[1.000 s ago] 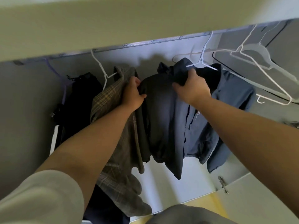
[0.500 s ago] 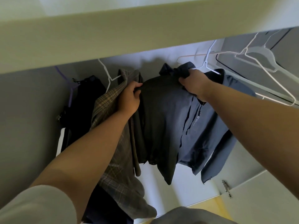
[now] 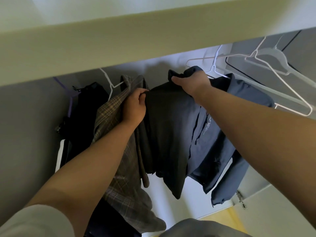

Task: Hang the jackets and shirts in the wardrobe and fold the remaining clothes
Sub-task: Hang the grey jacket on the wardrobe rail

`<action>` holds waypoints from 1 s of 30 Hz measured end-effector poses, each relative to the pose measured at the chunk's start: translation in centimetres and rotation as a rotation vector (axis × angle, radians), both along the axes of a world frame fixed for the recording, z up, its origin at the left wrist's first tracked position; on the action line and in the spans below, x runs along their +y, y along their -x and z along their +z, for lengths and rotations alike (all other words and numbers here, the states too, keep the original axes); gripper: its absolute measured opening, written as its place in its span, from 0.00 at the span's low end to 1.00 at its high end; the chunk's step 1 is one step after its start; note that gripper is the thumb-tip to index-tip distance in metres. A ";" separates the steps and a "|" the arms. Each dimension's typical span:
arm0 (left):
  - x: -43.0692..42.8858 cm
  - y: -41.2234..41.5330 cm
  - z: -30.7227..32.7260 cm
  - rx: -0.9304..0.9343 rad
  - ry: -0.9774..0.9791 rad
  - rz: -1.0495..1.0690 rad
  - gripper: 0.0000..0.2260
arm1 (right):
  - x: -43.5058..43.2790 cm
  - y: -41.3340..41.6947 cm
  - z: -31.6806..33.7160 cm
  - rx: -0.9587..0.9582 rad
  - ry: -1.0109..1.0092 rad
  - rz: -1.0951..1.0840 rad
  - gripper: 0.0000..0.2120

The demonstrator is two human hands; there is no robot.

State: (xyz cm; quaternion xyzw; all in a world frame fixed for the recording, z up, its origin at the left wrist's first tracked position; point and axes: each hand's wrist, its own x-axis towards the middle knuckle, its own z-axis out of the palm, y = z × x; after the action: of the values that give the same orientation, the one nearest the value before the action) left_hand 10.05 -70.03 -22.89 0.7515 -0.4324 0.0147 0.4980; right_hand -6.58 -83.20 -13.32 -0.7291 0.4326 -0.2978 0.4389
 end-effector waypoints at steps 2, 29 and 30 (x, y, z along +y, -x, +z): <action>0.0 0.0 0.2 0.025 0.008 0.000 0.11 | 0.0 -0.5 0.2 0.001 -0.004 -0.017 0.25; -3.7 1.8 3.0 -0.043 -0.139 -0.209 0.07 | -1.6 0.4 1.4 0.399 0.241 0.002 0.09; -4.0 1.8 2.5 -0.073 -0.196 -0.221 0.08 | -1.5 0.6 1.3 0.418 0.259 0.017 0.11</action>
State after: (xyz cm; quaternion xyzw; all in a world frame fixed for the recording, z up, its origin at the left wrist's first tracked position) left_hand 8.22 -74.03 -20.38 0.7433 -0.5297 -0.0553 0.4048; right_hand -7.19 -84.72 -12.05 -0.8285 0.4661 -0.1898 0.2454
